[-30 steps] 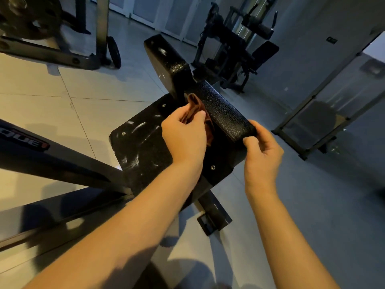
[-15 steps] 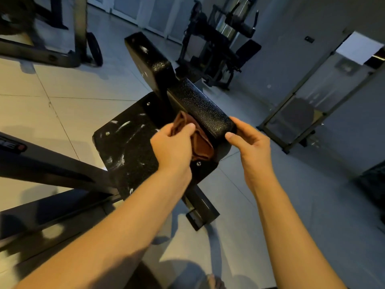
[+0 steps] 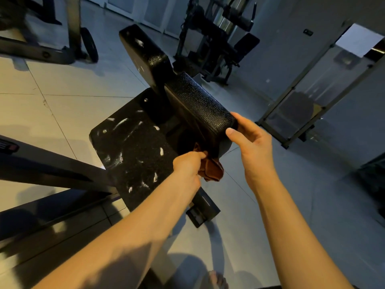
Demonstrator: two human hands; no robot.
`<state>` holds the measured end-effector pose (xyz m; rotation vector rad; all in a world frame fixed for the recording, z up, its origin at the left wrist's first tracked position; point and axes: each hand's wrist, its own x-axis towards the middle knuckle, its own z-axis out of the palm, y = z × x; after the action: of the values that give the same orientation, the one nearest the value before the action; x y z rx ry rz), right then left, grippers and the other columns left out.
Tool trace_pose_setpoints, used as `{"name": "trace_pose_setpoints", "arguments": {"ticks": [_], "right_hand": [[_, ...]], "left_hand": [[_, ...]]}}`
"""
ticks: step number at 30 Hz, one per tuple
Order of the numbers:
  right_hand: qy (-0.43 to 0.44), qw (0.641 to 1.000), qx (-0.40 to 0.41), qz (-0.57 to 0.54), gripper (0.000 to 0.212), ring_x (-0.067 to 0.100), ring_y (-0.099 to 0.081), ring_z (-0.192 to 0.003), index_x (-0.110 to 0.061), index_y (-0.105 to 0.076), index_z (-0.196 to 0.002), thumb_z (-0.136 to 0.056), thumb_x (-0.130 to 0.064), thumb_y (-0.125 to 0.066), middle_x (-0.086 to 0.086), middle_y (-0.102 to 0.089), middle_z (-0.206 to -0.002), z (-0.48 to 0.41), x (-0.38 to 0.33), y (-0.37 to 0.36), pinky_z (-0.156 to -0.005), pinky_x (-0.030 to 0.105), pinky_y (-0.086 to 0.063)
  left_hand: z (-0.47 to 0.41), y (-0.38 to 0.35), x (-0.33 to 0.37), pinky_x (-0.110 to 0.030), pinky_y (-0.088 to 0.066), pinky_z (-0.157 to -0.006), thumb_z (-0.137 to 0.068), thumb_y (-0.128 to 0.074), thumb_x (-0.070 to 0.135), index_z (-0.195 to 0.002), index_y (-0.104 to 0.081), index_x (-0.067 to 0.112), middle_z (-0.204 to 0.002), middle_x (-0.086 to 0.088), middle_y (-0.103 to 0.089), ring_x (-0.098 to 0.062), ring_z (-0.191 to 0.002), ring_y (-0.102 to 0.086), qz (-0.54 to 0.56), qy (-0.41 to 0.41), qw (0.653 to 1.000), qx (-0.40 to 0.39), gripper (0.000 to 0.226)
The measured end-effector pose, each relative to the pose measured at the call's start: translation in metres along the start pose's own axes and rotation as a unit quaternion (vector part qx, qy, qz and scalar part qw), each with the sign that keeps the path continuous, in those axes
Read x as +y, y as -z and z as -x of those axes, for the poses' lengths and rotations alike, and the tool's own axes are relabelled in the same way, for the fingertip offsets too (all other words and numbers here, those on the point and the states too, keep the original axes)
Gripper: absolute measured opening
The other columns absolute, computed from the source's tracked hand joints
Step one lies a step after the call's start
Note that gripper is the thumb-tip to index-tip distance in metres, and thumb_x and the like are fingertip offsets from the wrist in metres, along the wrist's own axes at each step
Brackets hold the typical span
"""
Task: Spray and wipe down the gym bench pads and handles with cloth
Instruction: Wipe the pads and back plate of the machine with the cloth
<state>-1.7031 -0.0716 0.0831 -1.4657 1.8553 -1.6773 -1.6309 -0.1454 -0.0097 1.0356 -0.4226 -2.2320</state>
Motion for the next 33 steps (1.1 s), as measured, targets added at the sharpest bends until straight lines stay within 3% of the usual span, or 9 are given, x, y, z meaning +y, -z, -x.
{"name": "trace_pose_setpoints", "arguments": {"ticks": [5, 9, 11, 15, 20, 23, 27, 30, 33], "right_hand": [[-0.001, 1.0, -0.006, -0.003, 0.04, 0.006, -0.067, -0.115, -0.012, -0.068, -0.13, -0.093, 0.003, -0.065, -0.003, -0.073, -0.12, 0.001, 0.002, 0.001, -0.096, 0.021, -0.053], [0.002, 1.0, -0.006, -0.018, 0.04, 0.003, -0.067, -0.111, -0.013, -0.068, -0.128, -0.093, 0.005, -0.064, -0.009, -0.074, -0.115, 0.003, 0.001, -0.001, -0.09, 0.016, -0.053], [0.001, 1.0, 0.001, -0.02, 0.039, 0.0, -0.068, -0.107, -0.015, -0.069, -0.126, -0.093, 0.005, -0.063, -0.014, -0.075, -0.108, 0.002, -0.001, -0.002, -0.087, 0.015, -0.053], [0.003, 1.0, -0.002, -0.017, 0.039, 0.0, -0.068, -0.105, -0.017, -0.07, -0.122, -0.092, 0.006, -0.063, -0.016, -0.076, -0.103, 0.003, -0.004, -0.004, -0.087, 0.015, -0.053], [0.003, 1.0, -0.009, -0.009, 0.038, -0.003, -0.067, -0.106, -0.017, -0.068, -0.125, -0.094, 0.005, -0.061, -0.018, -0.075, -0.105, 0.006, -0.004, -0.002, -0.085, 0.012, -0.052], [-0.001, 1.0, -0.006, -0.02, 0.039, -0.002, -0.067, -0.106, -0.019, -0.068, -0.124, -0.094, 0.005, -0.061, -0.016, -0.074, -0.108, 0.006, -0.002, -0.004, -0.086, 0.013, -0.051], [0.0, 1.0, 0.006, -0.027, 0.038, -0.002, -0.068, -0.104, -0.016, -0.07, -0.123, -0.093, 0.006, -0.06, -0.012, -0.075, -0.107, 0.005, -0.002, -0.008, -0.086, 0.014, -0.052], [-0.002, 1.0, 0.005, -0.019, 0.038, -0.006, -0.067, -0.1, -0.017, -0.07, -0.122, -0.094, 0.005, -0.06, -0.014, -0.073, -0.105, 0.005, -0.004, -0.009, -0.082, 0.01, -0.051], [0.001, 1.0, 0.005, -0.005, 0.038, -0.006, -0.066, -0.102, -0.02, -0.07, -0.122, -0.094, 0.004, -0.061, -0.012, -0.073, -0.108, 0.005, -0.003, -0.007, -0.083, 0.01, -0.051]], "left_hand": [[-0.017, 0.013, 0.062, -0.037, -0.058, -0.058, -0.089, -0.068, -0.002, -0.114, -0.066, 0.004, -0.091, -0.013, -0.072, -0.025, -0.072, -0.07, 0.086, -0.067, 0.994, 0.011, 0.025], [-0.012, 0.011, 0.074, -0.035, -0.06, -0.071, -0.089, -0.071, -0.001, -0.089, -0.067, 0.017, -0.086, -0.005, -0.072, -0.019, -0.076, -0.071, 0.093, -0.17, 0.98, 0.041, 0.018], [-0.017, 0.004, 0.04, -0.039, -0.061, -0.074, -0.088, -0.07, -0.001, -0.088, -0.067, 0.017, -0.086, -0.006, -0.071, -0.022, -0.079, -0.07, 0.039, -0.147, 0.987, 0.047, 0.018], [-0.027, 0.005, -0.019, -0.039, -0.058, -0.059, -0.093, -0.066, 0.002, -0.127, -0.06, 0.001, -0.102, -0.02, -0.071, -0.031, -0.085, -0.071, 0.007, 0.023, 0.999, -0.043, 0.035], [-0.037, 0.016, 0.038, -0.039, -0.06, -0.064, -0.097, -0.06, 0.002, -0.105, -0.064, 0.007, -0.088, -0.011, -0.068, -0.023, -0.075, -0.068, 0.056, -0.03, 0.997, -0.039, 0.012], [-0.04, 0.025, 0.065, -0.033, -0.059, -0.05, -0.095, -0.064, 0.003, -0.099, -0.066, 0.011, -0.085, -0.007, -0.071, -0.018, -0.064, -0.07, 0.09, -0.078, 0.992, -0.033, 0.008], [-0.041, 0.016, 0.028, -0.041, -0.06, -0.072, -0.095, -0.064, 0.003, -0.122, -0.066, 0.008, -0.097, -0.01, -0.075, -0.025, -0.085, -0.073, 0.06, -0.07, 0.995, -0.035, 0.028], [-0.029, 0.01, 0.0, -0.048, -0.055, -0.083, -0.099, -0.056, -0.001, -0.112, -0.063, 0.007, -0.098, -0.015, -0.071, -0.03, -0.088, -0.069, 0.036, -0.016, 0.997, -0.065, 0.017], [-0.027, 0.01, 0.004, -0.043, -0.057, -0.074, -0.098, -0.058, -0.001, -0.115, -0.065, 0.005, -0.093, -0.015, -0.071, -0.028, -0.082, -0.07, 0.04, -0.008, 0.997, -0.067, 0.019]]}}
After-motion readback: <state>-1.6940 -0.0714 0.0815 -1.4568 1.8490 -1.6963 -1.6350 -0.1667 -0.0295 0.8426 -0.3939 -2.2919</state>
